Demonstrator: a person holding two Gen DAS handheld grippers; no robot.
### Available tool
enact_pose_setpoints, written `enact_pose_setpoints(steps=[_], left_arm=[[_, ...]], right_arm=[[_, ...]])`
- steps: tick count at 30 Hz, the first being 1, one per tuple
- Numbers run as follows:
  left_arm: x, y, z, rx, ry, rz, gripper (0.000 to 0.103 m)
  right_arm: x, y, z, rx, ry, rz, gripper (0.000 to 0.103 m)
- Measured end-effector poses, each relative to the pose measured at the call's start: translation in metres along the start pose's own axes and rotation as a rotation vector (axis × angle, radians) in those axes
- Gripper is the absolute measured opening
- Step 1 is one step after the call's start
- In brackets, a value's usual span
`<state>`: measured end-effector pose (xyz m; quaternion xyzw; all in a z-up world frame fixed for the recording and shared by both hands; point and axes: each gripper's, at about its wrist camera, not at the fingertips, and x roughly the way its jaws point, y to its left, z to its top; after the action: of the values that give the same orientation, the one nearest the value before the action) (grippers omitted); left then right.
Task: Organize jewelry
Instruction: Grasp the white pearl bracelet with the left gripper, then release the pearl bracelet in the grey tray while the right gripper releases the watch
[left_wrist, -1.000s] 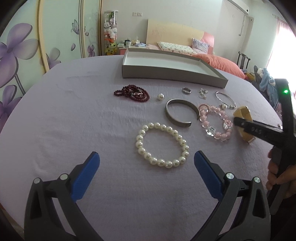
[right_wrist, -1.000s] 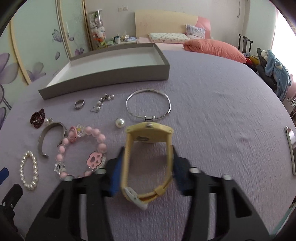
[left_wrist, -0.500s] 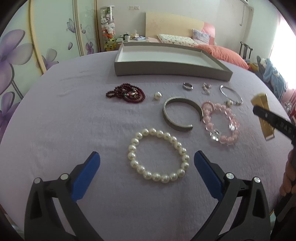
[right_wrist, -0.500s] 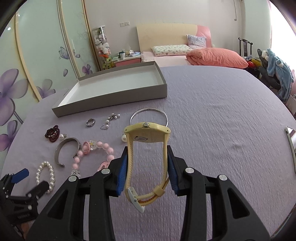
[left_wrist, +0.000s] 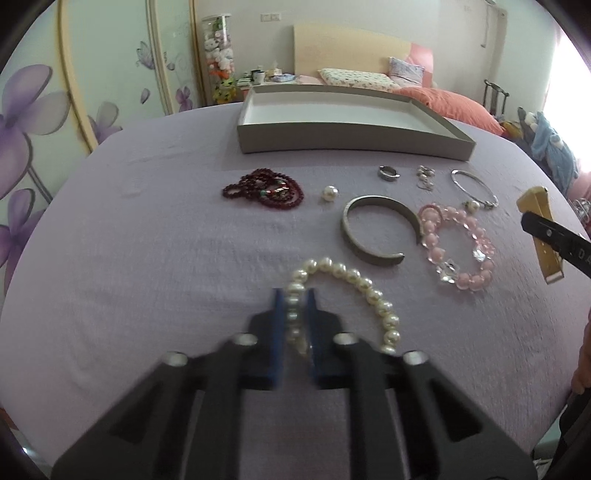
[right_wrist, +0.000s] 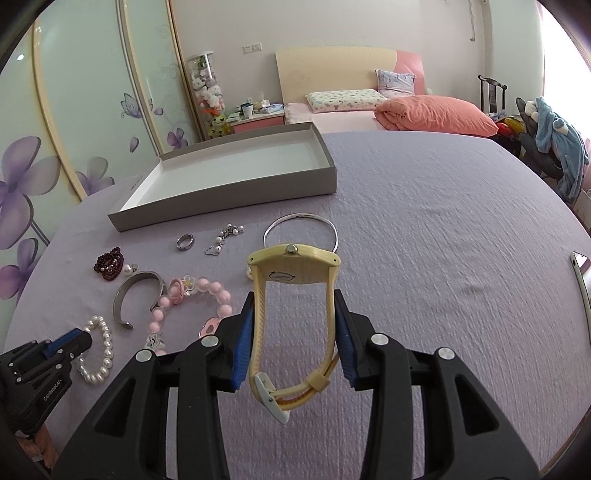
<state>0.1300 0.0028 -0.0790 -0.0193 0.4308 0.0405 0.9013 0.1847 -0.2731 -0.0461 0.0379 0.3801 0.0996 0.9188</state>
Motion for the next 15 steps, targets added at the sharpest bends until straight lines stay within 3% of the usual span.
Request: enact_pose_setpoints(steps=[4, 15], left_arm=[[-0.005, 0.002, 0.001, -0.005, -0.011, -0.025, 0.009], [-0.055, 0.000, 0.024, 0.020, -0.164, -0.073, 0.009]], right_arm=[[-0.005, -0.001, 0.001, 0.003, -0.012, 0.002, 0.041], [-0.023, 0.002, 0.007, -0.016, -0.059, 0.021, 0.041]])
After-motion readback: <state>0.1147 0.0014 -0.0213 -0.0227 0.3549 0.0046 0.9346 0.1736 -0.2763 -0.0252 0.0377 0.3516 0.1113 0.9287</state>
